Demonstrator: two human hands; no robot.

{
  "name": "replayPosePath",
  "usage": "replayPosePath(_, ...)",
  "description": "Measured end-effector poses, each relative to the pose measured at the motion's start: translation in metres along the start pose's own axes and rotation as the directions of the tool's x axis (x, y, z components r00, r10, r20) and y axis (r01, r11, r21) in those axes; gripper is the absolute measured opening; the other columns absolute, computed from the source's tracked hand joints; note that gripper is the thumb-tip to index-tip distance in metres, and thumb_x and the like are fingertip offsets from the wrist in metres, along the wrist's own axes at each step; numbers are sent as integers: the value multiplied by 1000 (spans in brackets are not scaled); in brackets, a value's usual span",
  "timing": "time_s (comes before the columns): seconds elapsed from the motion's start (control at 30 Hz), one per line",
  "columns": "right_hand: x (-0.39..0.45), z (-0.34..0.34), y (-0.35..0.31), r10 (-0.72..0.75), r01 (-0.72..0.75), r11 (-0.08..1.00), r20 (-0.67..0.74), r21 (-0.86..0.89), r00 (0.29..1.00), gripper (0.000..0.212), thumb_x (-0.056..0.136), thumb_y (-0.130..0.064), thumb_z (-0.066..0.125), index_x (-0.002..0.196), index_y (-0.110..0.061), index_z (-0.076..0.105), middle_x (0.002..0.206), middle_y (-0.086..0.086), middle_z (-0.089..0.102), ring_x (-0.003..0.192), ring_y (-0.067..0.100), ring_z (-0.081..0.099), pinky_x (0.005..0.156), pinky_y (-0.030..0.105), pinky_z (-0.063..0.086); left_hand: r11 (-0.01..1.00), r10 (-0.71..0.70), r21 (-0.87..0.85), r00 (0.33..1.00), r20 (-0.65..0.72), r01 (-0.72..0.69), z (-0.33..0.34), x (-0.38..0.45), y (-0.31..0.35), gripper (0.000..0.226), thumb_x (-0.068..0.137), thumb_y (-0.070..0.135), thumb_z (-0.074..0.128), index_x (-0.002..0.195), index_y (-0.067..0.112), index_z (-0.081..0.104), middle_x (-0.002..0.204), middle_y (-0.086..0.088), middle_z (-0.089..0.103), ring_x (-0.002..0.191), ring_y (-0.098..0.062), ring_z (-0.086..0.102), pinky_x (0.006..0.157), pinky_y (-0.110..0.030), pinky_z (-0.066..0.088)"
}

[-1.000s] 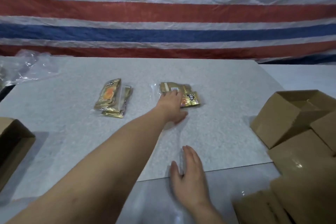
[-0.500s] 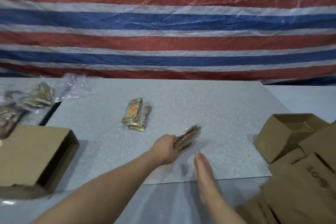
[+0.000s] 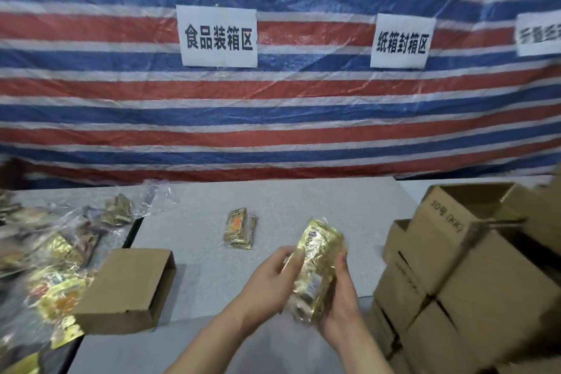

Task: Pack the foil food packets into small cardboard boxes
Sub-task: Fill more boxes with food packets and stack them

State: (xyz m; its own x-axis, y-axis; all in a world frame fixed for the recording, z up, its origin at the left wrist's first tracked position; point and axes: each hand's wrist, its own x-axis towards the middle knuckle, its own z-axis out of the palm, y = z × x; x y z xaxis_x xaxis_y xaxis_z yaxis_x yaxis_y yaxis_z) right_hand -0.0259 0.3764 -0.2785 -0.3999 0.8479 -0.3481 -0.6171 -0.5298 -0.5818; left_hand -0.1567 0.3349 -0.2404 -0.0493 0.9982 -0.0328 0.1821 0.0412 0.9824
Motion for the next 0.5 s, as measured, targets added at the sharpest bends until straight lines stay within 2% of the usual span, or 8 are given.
replayPosePath(0.07,-24,13,-7,-12,12,1000,56,10,998,72,72,-56,68,116,1,71,123,28,65,107,43,67,77,52,59,969,101,232,992,-81,-80,5,-15,14,41,99,53,37,66,40,57,74,15,64,70,7,56,69,-19,47)
replayPosePath(0.1,-37,19,-10,-21,21,1000,86,0,996,69,73,-52,69,115,2,71,125,28,64,111,42,66,82,52,58,944,160,307,981,-110,-119,9,-22,19,37,99,51,39,67,42,55,80,10,61,76,4,53,75,-22,47)
replayPosePath(0.17,-57,25,-14,-48,50,999,129,-12,990,56,79,-43,64,113,1,72,126,27,64,116,41,64,88,52,56,946,212,288,957,-197,-150,13,-34,26,12,93,52,49,86,46,56,100,10,53,92,3,50,81,-16,44)
replayPosePath(0.2,-64,25,-16,-68,72,997,150,-15,986,51,81,-38,62,112,0,73,124,26,65,116,39,64,87,51,57,947,212,289,946,-246,-137,14,-39,28,16,89,56,52,100,45,55,108,12,48,100,2,48,83,-14,41)
replayPosePath(0.27,-79,23,-19,-86,95,995,171,-44,981,43,79,-31,61,106,-1,76,113,23,70,106,36,69,80,48,59,936,216,334,928,-305,-108,12,-52,29,53,83,63,57,127,36,48,121,14,40,112,-2,43,94,-20,37)
replayPosePath(0.37,-97,18,-19,-70,94,984,154,-154,986,30,80,-23,65,99,-4,77,95,19,72,82,31,72,73,44,60,967,103,254,957,-273,-31,4,-71,27,79,76,71,58,141,34,34,129,13,37,110,-3,46,93,-27,42)
replayPosePath(0.43,-105,11,-16,-89,109,930,71,-351,993,38,78,-21,69,111,-3,70,95,20,72,81,32,71,70,43,60,984,-21,164,969,-246,63,-5,-86,7,63,85,67,49,138,34,39,127,11,45,102,1,51,83,-24,40)
replayPosePath(0.5,-111,1,-8,-184,143,803,-13,-579,983,39,79,-17,73,116,-8,65,93,11,74,83,29,71,68,39,60,970,-125,173,962,-244,170,-16,-108,-29,44,95,55,42,129,27,48,123,6,55,103,-3,55,82,-24,39)
